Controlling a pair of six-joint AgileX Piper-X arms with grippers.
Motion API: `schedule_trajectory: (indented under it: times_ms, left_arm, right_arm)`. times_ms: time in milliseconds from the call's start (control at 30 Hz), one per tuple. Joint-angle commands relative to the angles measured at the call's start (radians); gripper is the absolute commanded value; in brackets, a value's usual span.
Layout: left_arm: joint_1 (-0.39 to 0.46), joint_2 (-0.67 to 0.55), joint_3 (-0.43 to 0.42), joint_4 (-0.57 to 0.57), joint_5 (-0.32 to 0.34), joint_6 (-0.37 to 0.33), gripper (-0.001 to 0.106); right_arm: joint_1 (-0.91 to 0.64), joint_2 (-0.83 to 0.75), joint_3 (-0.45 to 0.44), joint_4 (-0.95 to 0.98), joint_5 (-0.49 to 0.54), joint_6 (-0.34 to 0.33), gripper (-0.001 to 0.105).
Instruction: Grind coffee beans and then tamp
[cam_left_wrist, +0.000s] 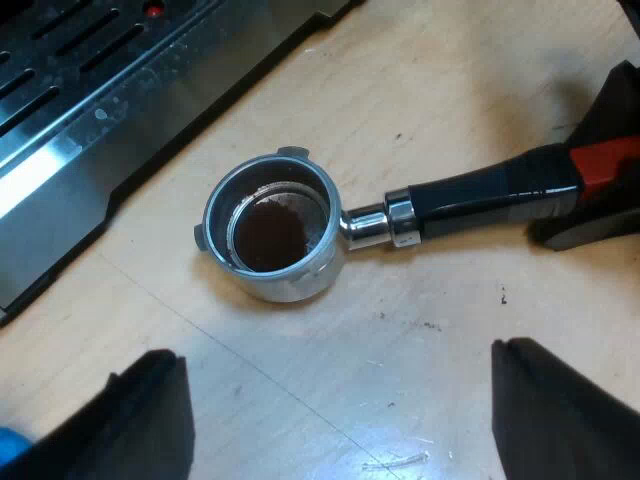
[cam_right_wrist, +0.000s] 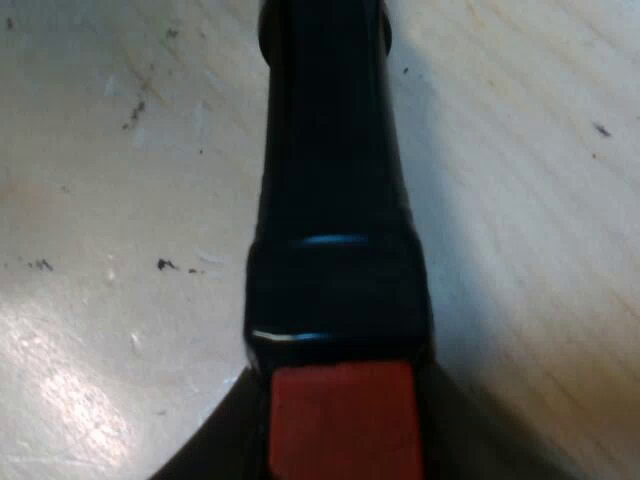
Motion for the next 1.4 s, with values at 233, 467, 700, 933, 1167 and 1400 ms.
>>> schedule_trajectory:
  times_ms: [233, 467, 700, 933, 1167, 1400]
  left_arm:
    - [-0.005, 0.003, -0.003, -0.022, -0.01, 0.007, 0.065]
    - [-0.005, 0.003, -0.003, -0.026, -0.01, 0.007, 0.065]
    - [-0.005, 0.003, -0.003, -0.036, -0.01, 0.007, 0.065]
    - [-0.005, 0.003, -0.043, -0.085, -0.051, 0.007, 0.065]
    - [-0.005, 0.003, -0.1, 0.015, -0.246, -0.013, 0.065]
    - [-0.005, 0.003, -0.202, 0.129, -0.251, -0.019, 0.065]
  right_arm:
    - [-0.002, -0.006, -0.01, 0.074, 0.012, 0.028, 0.053]
    - [-0.002, -0.007, -0.023, 0.174, 0.012, 0.028, 0.052]
    - [-0.002, -0.062, -0.033, 0.246, 0.012, 0.028, 0.052]
    - [-0.002, -0.182, -0.043, 0.332, 0.015, 0.027, 0.052]
    - [-0.002, -0.397, -0.064, 0.367, 0.041, 0.018, 0.054]
    - [-0.002, -0.506, -0.159, 0.367, 0.066, -0.085, 0.075]
